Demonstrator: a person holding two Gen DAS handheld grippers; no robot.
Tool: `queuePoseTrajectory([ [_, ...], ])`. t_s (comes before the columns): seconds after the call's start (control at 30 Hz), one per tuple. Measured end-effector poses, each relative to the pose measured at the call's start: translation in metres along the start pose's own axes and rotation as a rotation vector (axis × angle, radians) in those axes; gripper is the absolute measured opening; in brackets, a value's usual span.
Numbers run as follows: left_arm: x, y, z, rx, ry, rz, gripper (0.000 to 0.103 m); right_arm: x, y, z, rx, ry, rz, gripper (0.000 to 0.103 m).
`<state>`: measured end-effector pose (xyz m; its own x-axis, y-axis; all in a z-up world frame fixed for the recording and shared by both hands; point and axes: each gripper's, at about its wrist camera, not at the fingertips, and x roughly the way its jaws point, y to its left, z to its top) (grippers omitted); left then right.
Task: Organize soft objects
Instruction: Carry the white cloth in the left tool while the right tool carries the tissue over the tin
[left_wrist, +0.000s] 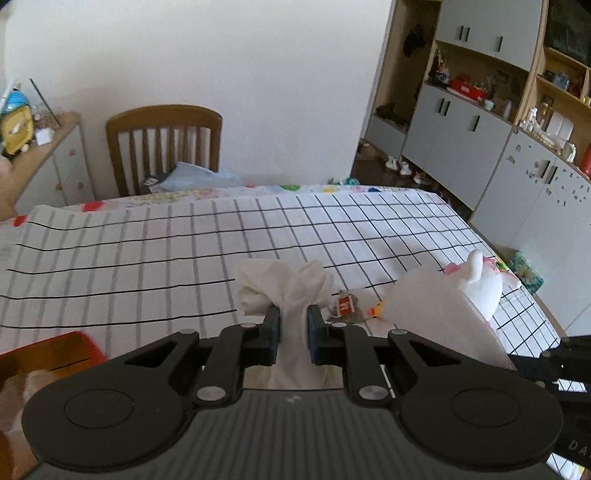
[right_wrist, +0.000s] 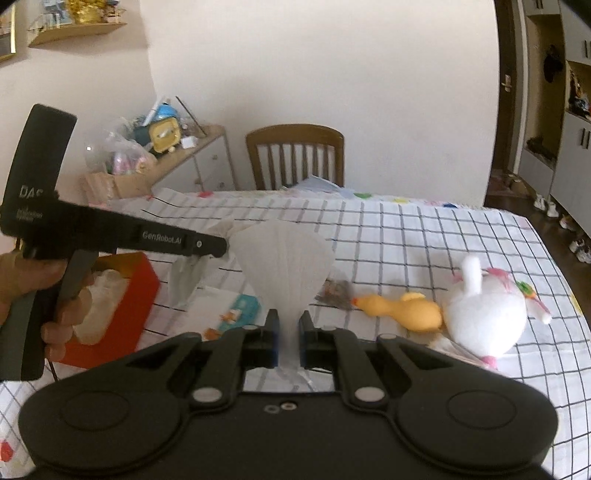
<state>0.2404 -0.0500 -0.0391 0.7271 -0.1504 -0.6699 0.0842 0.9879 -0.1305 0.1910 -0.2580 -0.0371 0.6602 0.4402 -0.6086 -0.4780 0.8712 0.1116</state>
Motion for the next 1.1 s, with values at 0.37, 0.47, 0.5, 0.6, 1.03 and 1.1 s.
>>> queuePoseTrajectory([
  [0.37,-0.063,0.047,-0.02,-0.06,-0.041,0.073,0.015,-0.002,0.06,0.019,-0.058,-0.025,0.095,0.009],
  [0.47,-0.078,0.062,-0.025,-0.081,-0.052,0.097,0.015,-0.001,0.078,0.023,-0.078,-0.024,0.124,0.009],
  [0.5,-0.082,0.067,-0.027,-0.088,-0.055,0.106,0.015,0.0,0.083,0.025,-0.083,-0.023,0.132,0.009],
  [0.6,-0.095,0.081,-0.034,-0.11,-0.062,0.132,0.015,0.005,0.099,0.029,-0.102,-0.02,0.158,0.009],
  [1.03,-0.124,0.137,-0.058,-0.194,-0.062,0.245,0.015,0.042,0.159,0.044,-0.14,0.05,0.246,0.009],
  [1.1,-0.125,0.144,-0.061,-0.205,-0.057,0.263,0.015,0.05,0.167,0.045,-0.15,0.065,0.252,0.009],
])
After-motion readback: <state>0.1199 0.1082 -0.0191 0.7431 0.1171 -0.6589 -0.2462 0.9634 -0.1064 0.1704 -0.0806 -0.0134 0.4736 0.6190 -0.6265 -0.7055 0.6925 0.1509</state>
